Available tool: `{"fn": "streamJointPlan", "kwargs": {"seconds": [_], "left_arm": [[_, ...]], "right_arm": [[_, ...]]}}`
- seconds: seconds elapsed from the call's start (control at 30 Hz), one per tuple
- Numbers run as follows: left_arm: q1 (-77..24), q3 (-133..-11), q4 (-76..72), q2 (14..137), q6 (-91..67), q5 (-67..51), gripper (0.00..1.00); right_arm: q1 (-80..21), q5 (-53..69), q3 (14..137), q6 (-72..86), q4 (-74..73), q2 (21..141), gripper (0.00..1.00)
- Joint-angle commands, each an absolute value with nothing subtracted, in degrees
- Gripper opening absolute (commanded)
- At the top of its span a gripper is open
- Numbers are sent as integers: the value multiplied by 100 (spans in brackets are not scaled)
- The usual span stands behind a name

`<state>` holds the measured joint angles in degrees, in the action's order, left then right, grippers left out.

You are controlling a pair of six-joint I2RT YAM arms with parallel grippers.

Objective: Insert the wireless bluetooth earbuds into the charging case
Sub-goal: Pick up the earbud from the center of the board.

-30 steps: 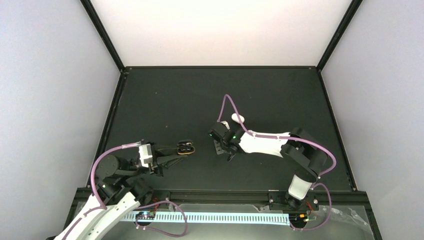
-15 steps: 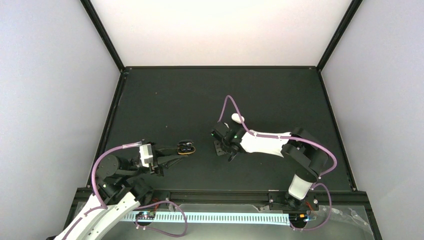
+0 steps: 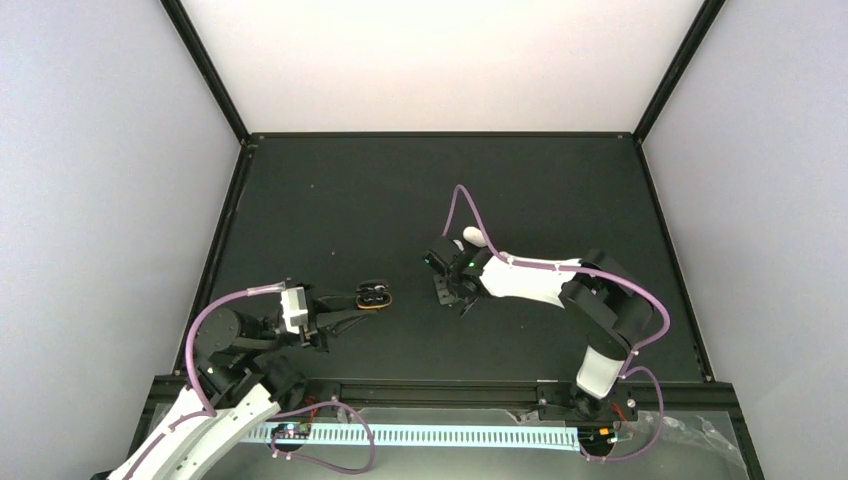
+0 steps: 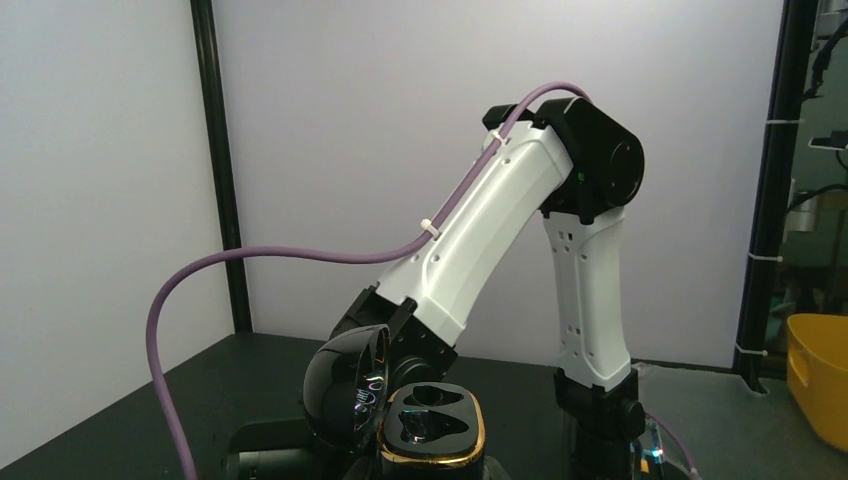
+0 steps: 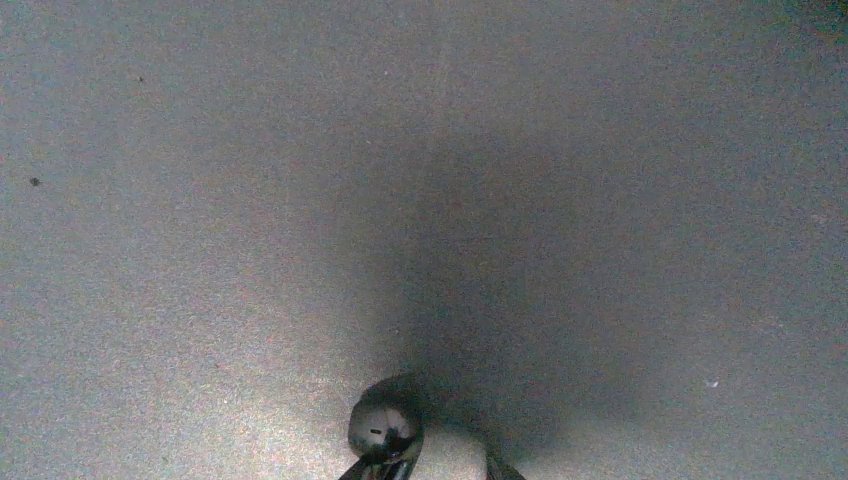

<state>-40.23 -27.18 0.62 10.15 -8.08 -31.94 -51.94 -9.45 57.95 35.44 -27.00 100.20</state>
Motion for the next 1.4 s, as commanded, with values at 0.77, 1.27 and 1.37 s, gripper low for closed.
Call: {"fn": "streamJointPlan", "kwargs": {"seconds": [0.77,1.27,1.37], "left_arm": [[-4043,-2786,-29,1031,-721,-3350,2],[-4051,-2784,-53,1020,-721,-3368,1],[-4044,-2786,-51,1004,-716,-3376,1]], "right_arm": [[-5116,-769,7028,2819,-3746,10624,36],[-5054,-755,7377,2807,-4090,11181,35],[-5046,-699,7296,2836,-4038,11184,33]]}}
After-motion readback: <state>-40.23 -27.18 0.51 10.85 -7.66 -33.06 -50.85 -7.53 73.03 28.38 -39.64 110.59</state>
